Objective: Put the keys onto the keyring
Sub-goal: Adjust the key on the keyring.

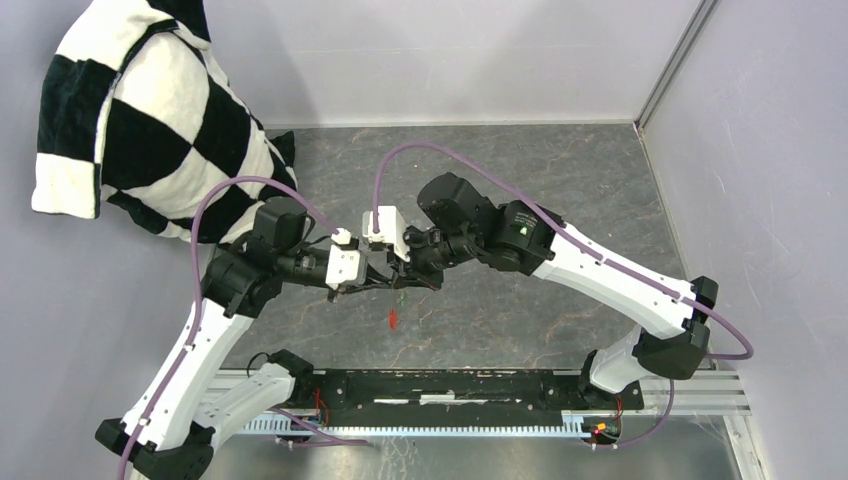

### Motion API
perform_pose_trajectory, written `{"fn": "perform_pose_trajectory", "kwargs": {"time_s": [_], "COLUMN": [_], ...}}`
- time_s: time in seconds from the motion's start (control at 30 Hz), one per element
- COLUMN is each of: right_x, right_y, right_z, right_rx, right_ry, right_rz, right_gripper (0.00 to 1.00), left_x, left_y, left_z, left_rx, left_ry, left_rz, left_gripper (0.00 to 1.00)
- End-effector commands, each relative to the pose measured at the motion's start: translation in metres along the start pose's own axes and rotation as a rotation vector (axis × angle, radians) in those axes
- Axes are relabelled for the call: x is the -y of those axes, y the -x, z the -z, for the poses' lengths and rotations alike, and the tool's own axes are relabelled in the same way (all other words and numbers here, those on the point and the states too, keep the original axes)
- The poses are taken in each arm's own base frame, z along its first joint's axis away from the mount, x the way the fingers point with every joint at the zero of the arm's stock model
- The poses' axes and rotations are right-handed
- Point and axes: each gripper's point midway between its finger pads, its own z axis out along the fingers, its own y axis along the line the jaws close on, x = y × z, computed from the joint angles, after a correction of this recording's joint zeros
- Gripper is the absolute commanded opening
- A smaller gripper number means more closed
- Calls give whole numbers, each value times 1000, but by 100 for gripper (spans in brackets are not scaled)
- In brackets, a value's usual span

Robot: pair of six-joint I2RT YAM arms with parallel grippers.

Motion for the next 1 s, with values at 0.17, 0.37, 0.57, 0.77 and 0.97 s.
{"fn": "perform_pose_trajectory", "kwargs": {"time_s": [0.17,0.37,0.57,0.77,0.97], "right_x": [7,28,6,-6,-7], "right_y": [38,34,37,47,50], "right_z": [25,60,71,74,76], "right_rx": [188,359,493,588,624], "right_ry": [-102,-193,-122,-53,-35], "right_rz": [17,-88,-112,-111,-107], "right_gripper": [42,41,49,52,53], "left_x": [-7,-17,-24,-24,-22], "left_y": [11,33,64,78,80], "left_z": [4,6,11,12,13], "left_rx": [12,145,299,351,352], "left_ry": [41,167,229,213,206], "left_rz": [-118,-75,-20,-2,-19], "left_gripper": [2,2,2,2,2]}}
